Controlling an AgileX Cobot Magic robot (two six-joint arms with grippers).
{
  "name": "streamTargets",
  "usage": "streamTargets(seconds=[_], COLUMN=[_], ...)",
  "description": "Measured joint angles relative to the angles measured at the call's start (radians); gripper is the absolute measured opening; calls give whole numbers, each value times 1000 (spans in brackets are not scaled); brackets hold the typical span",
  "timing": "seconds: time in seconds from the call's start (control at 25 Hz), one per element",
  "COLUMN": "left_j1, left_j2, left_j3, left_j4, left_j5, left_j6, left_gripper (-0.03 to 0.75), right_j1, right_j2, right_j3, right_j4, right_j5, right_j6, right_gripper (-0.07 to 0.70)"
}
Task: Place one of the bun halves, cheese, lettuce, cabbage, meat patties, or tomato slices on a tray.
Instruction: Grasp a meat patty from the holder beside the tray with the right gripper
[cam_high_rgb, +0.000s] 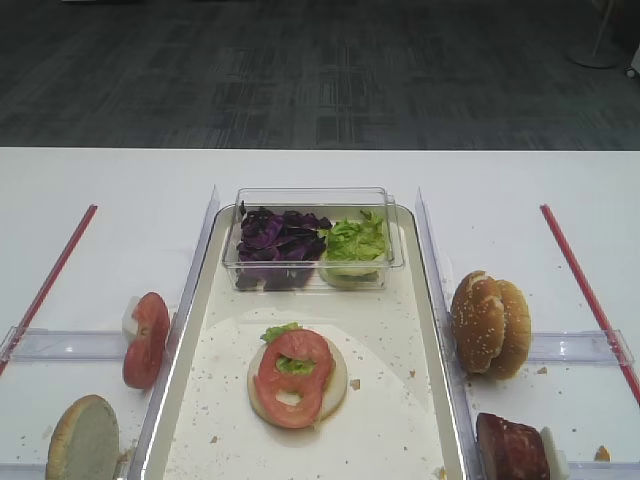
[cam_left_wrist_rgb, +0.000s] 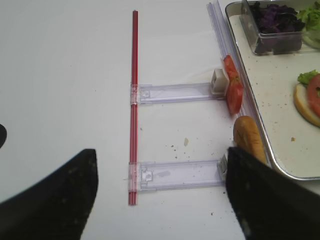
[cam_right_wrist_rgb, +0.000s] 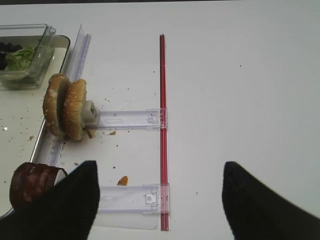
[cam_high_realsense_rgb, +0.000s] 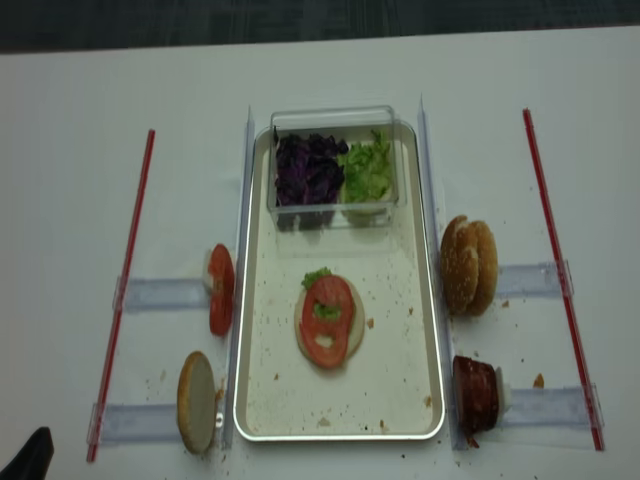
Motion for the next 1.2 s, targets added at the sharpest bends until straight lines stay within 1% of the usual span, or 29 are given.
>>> streamTargets(seconds=[0.16,0.4,0.68,0.96,1.2], left_j1=[0,0,0,0,0], left_j2=[0,0,0,0,0], left_j3=[0,0,0,0,0], left_j4=[0,0,0,0,0], left_j5=[0,0,0,0,0], left_j6=[0,0,0,0,0], left_gripper=[493,493,493,493,493], right_j1=[0,0,0,0,0], right_j2=[58,207,437,678,860], right_j3=[0,0,0,-2,-49], right_j4=[0,16,72,76,78], right_j5=[0,-4,-19,-39,-61], right_j6=[1,2,2,2,2], right_gripper=[531,526,525,522,522])
